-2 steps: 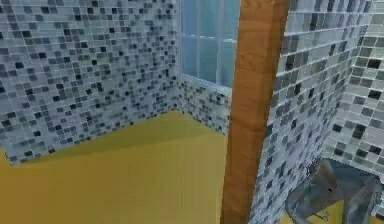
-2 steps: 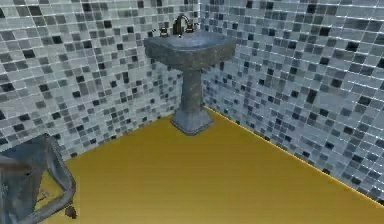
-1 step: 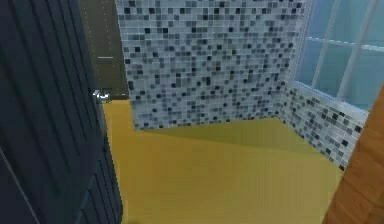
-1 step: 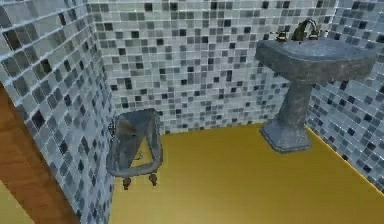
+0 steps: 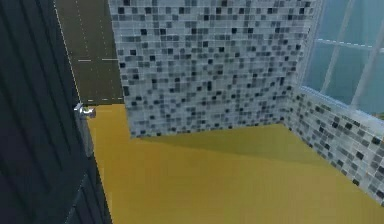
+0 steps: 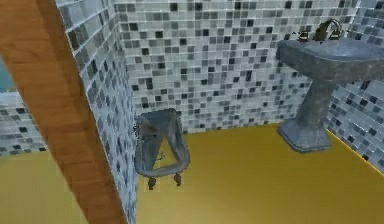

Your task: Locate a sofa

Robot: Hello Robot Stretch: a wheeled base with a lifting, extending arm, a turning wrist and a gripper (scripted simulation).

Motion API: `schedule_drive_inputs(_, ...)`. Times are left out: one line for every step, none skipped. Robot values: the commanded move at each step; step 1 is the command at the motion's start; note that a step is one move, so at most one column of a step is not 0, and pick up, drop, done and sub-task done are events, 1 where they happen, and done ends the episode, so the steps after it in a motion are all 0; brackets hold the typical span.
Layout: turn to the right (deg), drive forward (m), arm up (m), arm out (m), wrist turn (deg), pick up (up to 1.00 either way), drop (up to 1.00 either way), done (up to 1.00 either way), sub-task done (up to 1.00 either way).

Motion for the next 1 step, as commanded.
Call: schedule_drive_inputs(-6.0, 0.00, 0.00, 0.00, 0.0, 0.00, 0.00, 0.00, 0.00)
